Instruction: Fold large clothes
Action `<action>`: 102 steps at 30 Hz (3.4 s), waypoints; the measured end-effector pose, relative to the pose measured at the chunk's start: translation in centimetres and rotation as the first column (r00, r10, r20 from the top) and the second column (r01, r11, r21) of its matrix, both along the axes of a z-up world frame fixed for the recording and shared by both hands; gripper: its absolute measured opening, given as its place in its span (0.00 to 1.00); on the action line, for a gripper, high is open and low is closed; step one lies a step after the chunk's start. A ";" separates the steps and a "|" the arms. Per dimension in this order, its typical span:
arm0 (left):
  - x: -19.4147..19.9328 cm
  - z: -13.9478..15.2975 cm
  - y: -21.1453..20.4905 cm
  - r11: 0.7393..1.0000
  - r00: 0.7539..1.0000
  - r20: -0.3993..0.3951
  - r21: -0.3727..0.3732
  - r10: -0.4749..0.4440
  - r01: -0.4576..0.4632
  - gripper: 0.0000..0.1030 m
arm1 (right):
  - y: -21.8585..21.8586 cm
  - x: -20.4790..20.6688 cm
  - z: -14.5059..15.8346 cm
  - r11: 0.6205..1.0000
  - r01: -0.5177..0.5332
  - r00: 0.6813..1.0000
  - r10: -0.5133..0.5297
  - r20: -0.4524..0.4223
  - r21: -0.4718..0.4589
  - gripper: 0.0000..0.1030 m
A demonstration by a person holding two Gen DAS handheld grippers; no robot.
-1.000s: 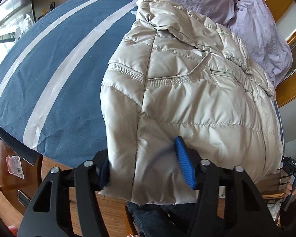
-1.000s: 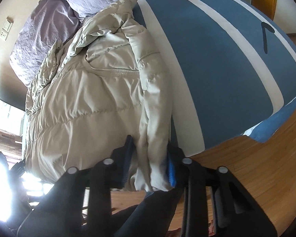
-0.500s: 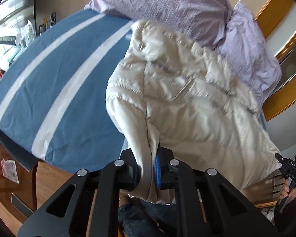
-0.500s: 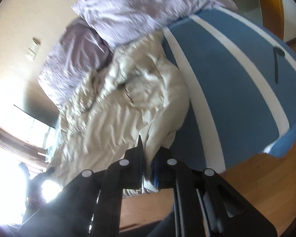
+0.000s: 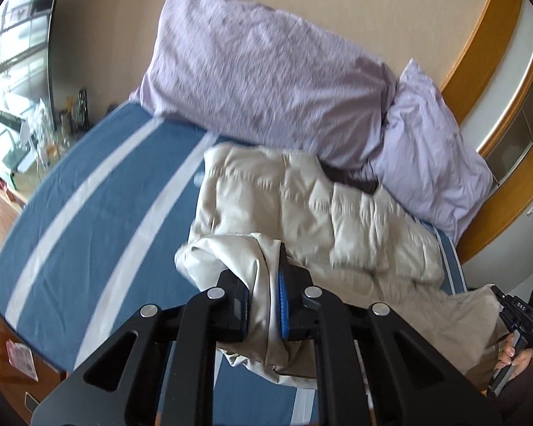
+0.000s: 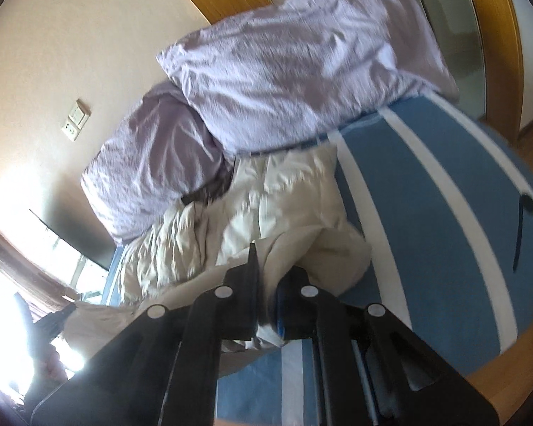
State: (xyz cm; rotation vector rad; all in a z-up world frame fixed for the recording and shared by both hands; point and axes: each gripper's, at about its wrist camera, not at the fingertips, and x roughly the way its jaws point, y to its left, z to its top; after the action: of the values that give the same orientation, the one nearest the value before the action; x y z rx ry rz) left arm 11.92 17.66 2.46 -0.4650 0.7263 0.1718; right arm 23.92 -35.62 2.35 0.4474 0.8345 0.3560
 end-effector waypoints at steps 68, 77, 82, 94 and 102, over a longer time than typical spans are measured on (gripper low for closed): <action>22.4 -5.7 -4.5 0.973 0.975 -0.188 0.219 0.120 -0.078 0.80 | 23.7 20.6 -4.4 0.915 -0.326 0.942 0.294 -0.161 -0.237 0.53; 22.1 -6.7 -7.5 0.960 0.977 -0.196 0.278 0.085 -0.028 0.80 | 26.4 20.4 -7.8 0.851 -0.372 0.924 0.303 -0.233 -0.370 0.50; 22.2 -6.7 -7.8 0.960 0.978 -0.193 0.279 0.078 -0.022 0.80 | 27.5 20.4 -8.8 0.827 -0.384 0.921 0.311 -0.236 -0.410 0.20; 22.6 -6.4 -7.9 0.957 0.980 -0.180 0.287 0.084 -0.029 0.80 | 27.2 22.9 -8.0 0.860 -0.339 0.939 0.284 -0.196 -0.381 0.04; 23.3 -5.8 -7.9 0.961 0.986 -0.143 0.272 0.089 -0.048 0.80 | 26.7 25.7 -7.1 0.896 -0.274 0.959 0.228 -0.165 -0.349 0.03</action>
State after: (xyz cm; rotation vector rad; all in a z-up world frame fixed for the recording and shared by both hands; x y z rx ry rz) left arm 35.18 9.79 -3.35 -0.2198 0.8255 0.3699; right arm 49.65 -8.91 -4.76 0.0056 1.0568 0.4026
